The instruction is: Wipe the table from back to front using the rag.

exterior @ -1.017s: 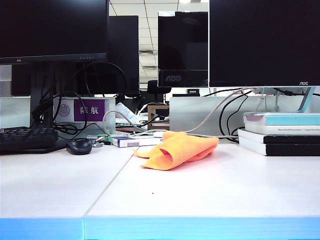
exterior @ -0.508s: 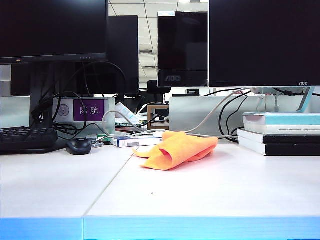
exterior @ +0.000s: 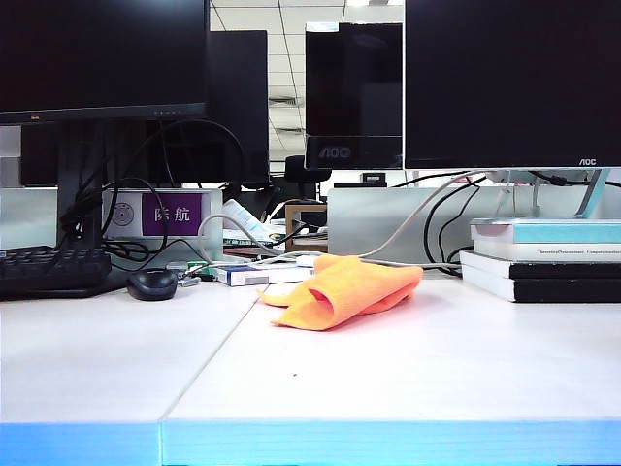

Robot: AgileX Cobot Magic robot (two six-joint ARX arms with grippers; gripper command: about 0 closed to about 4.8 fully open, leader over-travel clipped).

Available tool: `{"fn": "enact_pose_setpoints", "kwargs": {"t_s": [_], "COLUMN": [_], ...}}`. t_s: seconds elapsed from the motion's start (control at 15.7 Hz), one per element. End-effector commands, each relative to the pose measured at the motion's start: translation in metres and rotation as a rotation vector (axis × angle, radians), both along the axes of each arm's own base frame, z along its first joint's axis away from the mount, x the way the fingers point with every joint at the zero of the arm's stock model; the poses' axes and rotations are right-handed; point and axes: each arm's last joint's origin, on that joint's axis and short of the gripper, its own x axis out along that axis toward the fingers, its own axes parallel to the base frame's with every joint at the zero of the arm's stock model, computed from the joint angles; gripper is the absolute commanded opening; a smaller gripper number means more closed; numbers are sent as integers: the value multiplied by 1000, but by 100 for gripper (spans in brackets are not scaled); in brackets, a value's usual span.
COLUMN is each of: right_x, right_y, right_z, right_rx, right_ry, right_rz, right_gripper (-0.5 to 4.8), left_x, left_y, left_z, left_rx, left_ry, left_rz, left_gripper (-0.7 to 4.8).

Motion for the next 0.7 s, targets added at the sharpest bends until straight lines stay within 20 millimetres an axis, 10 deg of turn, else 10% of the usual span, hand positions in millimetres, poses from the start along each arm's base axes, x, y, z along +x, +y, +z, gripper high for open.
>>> {"fn": "enact_pose_setpoints", "kwargs": {"t_s": [0.06,0.7], "right_x": [1,1], "right_y": [1,1], "right_z": [-2,-2], "right_rx": [91,70], "right_ry": [-16,-17], "right_rz": [7,12], "right_gripper": [-1,-1], "left_x": [0,0], "left_y": [0,0], "left_z": [-1,-1], "left_rx": [-1,-1], "left_ry": [11,11], "left_rz": [2,2], "left_gripper": [-5,-5]}}
